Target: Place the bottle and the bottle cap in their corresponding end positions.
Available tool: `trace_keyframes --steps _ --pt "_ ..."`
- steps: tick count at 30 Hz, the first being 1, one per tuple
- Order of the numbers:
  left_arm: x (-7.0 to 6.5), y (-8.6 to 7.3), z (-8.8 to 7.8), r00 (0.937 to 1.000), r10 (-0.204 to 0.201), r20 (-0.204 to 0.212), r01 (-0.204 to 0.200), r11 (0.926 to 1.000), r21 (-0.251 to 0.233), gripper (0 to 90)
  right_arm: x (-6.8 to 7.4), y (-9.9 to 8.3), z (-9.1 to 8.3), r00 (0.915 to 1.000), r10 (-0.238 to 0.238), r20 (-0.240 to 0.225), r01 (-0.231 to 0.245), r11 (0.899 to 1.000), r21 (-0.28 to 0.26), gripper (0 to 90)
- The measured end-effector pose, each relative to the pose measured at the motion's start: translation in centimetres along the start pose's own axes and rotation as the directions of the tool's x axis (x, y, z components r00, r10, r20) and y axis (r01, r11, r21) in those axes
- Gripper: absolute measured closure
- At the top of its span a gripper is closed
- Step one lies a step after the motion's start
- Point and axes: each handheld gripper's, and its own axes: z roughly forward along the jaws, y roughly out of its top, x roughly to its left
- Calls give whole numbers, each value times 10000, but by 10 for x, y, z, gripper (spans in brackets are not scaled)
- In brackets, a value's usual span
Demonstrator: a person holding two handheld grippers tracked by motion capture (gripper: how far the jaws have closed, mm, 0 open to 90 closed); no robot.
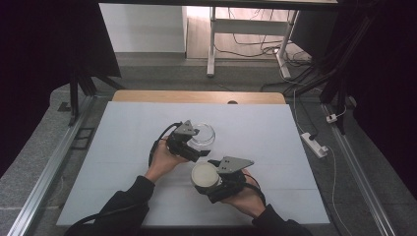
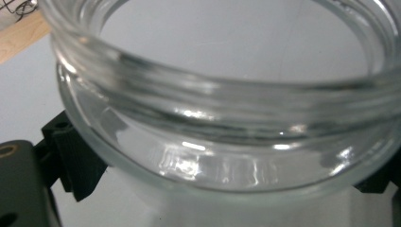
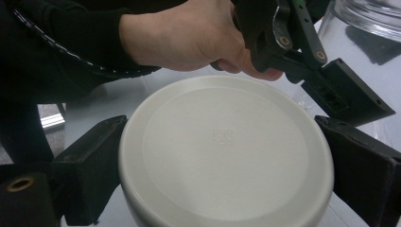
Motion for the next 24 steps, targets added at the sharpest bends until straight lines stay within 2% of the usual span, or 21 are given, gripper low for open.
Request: trace_keyframes --steps 12,20,24 --pt "7 -14 10 10000 -81 -51 82 9999 104 76 -6 -14 19 10000 -72 -38 73 9998 203 73" --pt "11 -18 12 9993 -137 -360 140 9999 81 76 -5 -22 31 9998 -161 -112 166 9988 469 73" --pt "12 -20 13 9984 -208 -532 214 9997 94 76 -3 -26 40 9993 -370 -106 377 9967 719 72"
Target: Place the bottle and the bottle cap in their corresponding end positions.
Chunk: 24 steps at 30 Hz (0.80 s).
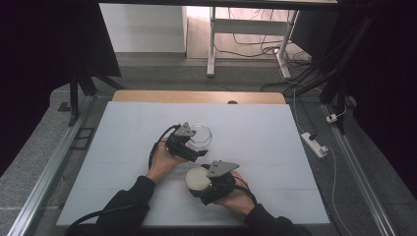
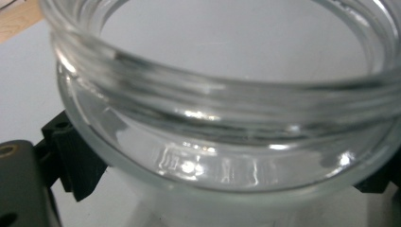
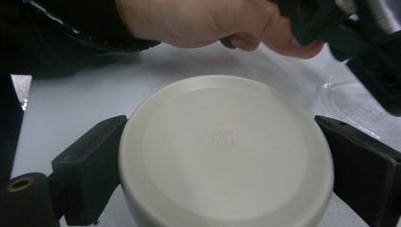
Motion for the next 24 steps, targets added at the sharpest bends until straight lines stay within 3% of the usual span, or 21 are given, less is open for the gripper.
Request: trace_keyframes --steps 7,17,24 --pt "3 -3 2 9996 -74 -284 76 10000 36 76 -4 -6 6 9999 6 156 -13 9992 402 72" --pt "9 -2 8 9987 -295 -413 292 9995 -77 76 -8 -7 9 9991 377 203 -390 9972 645 72" --pt "10 -1 17 9986 -174 -498 176 9998 27 75 -8 -7 11 9988 420 247 -440 9953 868 72"
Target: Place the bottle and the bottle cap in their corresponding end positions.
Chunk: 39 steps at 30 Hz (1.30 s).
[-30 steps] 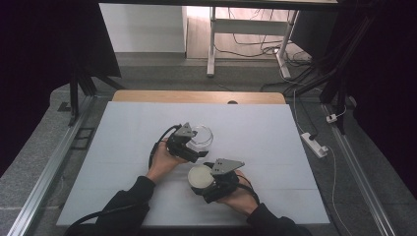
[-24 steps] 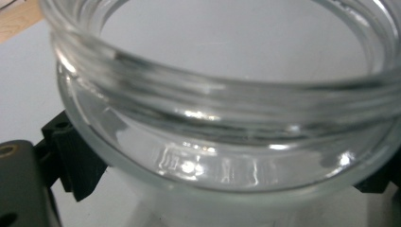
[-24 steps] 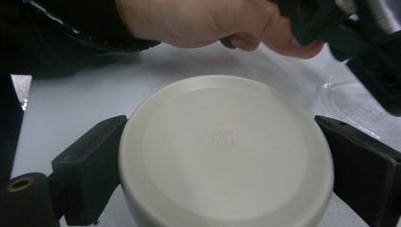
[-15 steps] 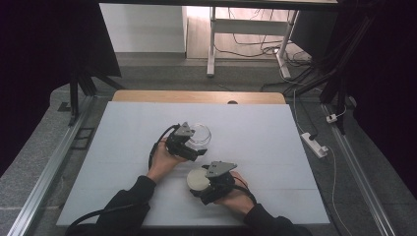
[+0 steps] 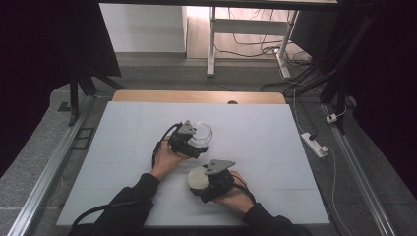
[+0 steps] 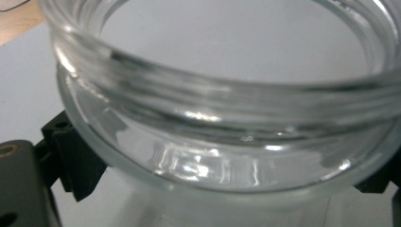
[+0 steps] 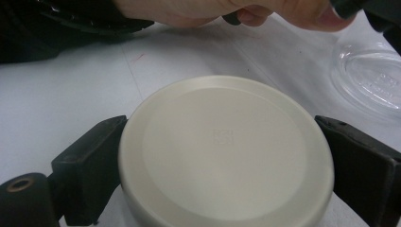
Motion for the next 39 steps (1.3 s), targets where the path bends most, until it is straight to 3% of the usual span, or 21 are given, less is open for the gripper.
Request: trace_keyframes --steps 16,19,24,29,34,39 --pt "7 -2 1 9994 -71 329 71 10000 0 71 -1 1 6 9998 121 187 -135 9970 762 70" --pt "7 -1 2 9996 -55 281 53 10000 61 65 -1 1 6 9996 124 254 -143 9970 763 69" --pt "0 1 7 9994 313 -171 -304 9981 532 34 -2 1 5 9995 141 281 -161 9973 719 54" --pt "2 1 5 9999 43 119 -47 9994 352 10 -1 2 5 9997 100 227 -115 9976 681 21" --pt "2 1 -1 9998 110 143 -114 9994 323 0 -2 2 4 9998 40 201 -52 9981 618 8" --pt "2 2 -8 9997 -113 206 108 9997 208 0 -2 4 -2 9998 148 136 -152 9995 293 4"
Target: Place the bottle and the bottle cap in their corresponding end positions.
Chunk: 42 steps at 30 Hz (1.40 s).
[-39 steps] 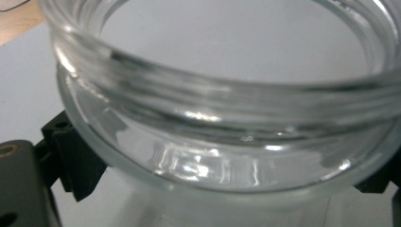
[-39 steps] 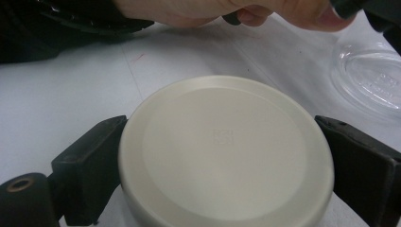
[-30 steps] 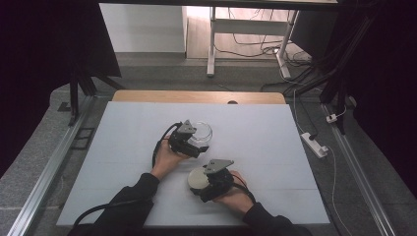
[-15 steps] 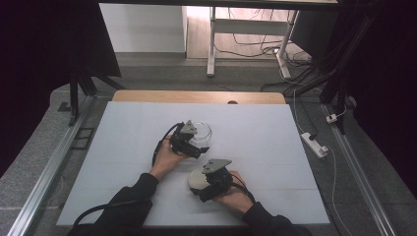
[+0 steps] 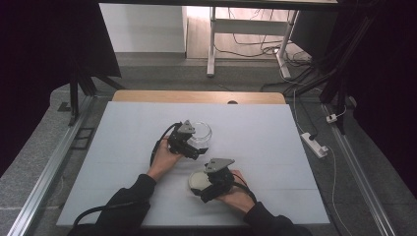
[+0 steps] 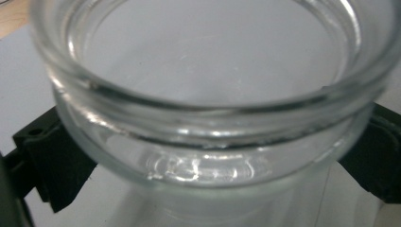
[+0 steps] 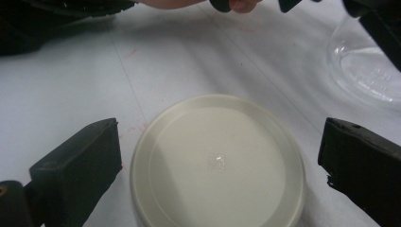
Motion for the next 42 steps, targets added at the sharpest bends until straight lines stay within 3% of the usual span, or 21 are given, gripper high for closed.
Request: trace_keyframes --steps 12,18,25,42 --pt "0 -4 -25 9974 -649 299 662 9969 -435 0 2 2 -12 9995 204 -258 -212 9993 -310 4" --pt "-4 -6 -34 9967 -736 346 751 9962 -431 0 3 3 -16 9994 245 -242 -253 9991 -347 4" --pt "-10 -8 -44 9960 -763 475 779 9964 -342 0 5 4 -25 9994 249 -232 -261 9982 -532 4" --pt "-35 -13 -76 9954 -467 831 522 9965 -652 0 4 6 -46 9994 292 204 -274 9963 -817 0"
